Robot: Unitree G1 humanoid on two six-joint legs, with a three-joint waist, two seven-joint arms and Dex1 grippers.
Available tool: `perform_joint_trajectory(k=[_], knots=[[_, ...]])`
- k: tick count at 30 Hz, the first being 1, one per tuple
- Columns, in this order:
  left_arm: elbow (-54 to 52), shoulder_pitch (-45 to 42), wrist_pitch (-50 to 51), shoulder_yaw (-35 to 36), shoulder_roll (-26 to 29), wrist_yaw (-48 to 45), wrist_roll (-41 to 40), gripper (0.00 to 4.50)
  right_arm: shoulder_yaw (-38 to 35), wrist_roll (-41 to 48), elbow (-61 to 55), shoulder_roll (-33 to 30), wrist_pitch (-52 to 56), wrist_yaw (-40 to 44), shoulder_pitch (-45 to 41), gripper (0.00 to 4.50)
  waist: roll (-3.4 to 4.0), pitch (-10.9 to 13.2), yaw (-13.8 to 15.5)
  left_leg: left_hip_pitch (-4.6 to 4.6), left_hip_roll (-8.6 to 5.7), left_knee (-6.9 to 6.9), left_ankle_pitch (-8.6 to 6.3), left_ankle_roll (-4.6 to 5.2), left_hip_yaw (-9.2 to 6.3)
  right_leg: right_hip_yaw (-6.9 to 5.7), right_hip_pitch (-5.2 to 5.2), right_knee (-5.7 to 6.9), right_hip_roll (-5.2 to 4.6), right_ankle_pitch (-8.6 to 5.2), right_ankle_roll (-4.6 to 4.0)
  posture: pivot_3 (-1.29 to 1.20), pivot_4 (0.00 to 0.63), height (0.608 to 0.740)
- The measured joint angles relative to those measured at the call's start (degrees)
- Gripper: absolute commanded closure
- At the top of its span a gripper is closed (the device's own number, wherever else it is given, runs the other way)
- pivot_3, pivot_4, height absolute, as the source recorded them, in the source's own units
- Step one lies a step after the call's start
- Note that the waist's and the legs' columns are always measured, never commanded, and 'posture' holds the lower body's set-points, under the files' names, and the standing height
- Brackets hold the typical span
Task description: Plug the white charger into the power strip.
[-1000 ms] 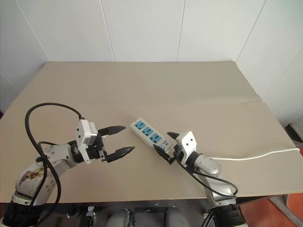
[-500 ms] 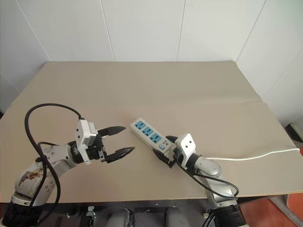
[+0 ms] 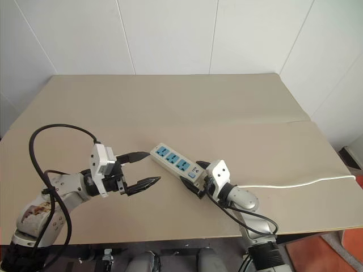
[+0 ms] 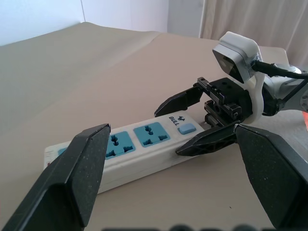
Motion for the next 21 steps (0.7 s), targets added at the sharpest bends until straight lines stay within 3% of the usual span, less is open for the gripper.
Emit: perform_joint_trajectory(k=[21], knots=[[-0.65,0.54,0.06,0.00,-0.10,0.13,-0.02,0.00,0.89,0.48,-10.33,-3.60,10.31,-1.30,2.63,0.02,0.01,0.01,0.56,-0.12,-0.03,0.00,0.00,0.00,0.00,-0.03,-0.07,-0.04,-0.03,0.00,0.00,0.00,0.150,0.740]])
